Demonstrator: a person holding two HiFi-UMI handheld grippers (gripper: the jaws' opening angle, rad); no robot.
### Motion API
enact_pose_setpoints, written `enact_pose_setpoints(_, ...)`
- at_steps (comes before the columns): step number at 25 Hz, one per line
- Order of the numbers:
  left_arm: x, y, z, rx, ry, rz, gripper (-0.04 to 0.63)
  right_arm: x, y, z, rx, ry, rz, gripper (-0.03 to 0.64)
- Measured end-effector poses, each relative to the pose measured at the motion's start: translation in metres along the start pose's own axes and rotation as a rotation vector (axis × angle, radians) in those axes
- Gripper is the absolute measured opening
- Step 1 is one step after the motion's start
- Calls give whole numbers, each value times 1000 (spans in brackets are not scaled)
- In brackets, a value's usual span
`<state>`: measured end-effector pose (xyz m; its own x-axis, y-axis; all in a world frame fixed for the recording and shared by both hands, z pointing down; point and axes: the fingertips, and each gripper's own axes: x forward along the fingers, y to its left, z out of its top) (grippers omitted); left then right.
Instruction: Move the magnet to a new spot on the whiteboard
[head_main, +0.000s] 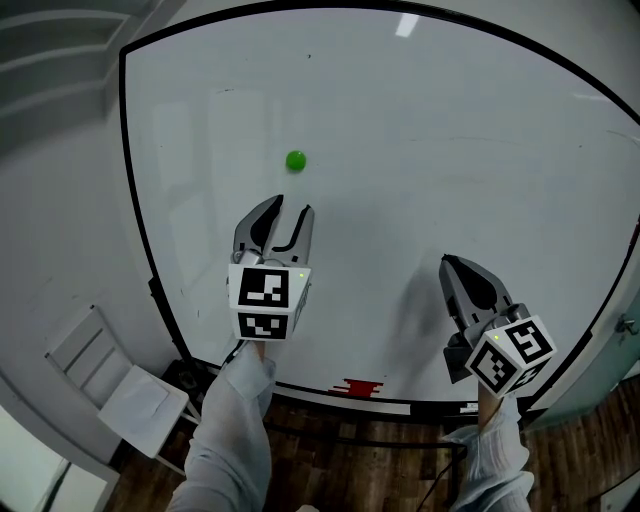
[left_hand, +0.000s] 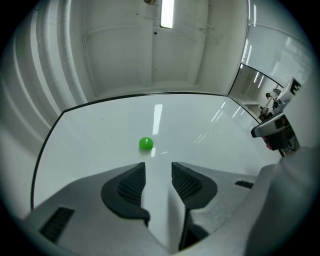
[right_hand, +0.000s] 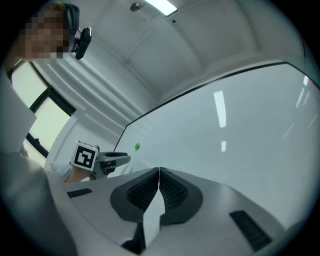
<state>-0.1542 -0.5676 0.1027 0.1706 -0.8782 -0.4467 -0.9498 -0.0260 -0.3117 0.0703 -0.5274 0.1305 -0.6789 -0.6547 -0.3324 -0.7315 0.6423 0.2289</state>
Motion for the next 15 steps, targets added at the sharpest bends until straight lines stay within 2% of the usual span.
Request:
enact_pose_setpoints(3, -9, -10, -12, -30, 21, -30, 160, -7, 1, -4, 49, -5, 0, 28)
enact_pose_setpoints(12, -44, -49, -53, -124, 103, -129, 160, -33, 11, -42, 35, 52, -49, 28)
enact_pose_setpoints(15, -60, -61, -69, -152, 133, -153, 160, -45, 18, -61, 58, 78, -58, 28)
